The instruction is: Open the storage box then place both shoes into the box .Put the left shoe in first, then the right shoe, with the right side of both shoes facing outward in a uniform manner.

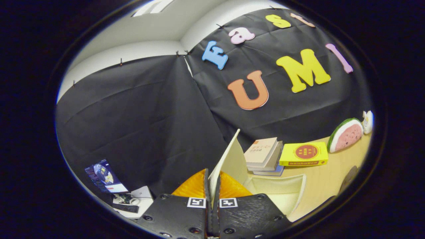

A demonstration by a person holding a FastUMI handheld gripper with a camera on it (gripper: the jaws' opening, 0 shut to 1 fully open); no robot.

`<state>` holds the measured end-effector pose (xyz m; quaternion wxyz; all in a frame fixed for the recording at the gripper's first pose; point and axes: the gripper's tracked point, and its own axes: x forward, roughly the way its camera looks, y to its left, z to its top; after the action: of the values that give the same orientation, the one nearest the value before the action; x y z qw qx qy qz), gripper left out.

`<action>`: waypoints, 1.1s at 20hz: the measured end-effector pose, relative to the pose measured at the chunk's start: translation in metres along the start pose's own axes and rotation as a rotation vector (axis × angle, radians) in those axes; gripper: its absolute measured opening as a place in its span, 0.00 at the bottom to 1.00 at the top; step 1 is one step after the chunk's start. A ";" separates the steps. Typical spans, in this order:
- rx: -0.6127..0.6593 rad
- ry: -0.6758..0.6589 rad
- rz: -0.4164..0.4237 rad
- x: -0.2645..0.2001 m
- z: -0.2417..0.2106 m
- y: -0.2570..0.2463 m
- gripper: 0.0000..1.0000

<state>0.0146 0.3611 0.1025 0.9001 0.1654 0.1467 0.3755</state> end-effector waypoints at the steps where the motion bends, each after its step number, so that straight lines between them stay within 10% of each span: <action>1: -0.010 0.005 -0.001 0.008 0.000 0.010 0.00; 7: -0.097 0.055 0.028 0.052 -0.020 0.058 0.16; 12: -0.165 0.064 0.121 0.064 -0.037 0.094 0.92; 22: -0.325 -0.114 -0.014 0.015 -0.010 0.054 0.95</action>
<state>-0.0126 0.4099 0.1137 0.9244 0.0375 0.0340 0.3781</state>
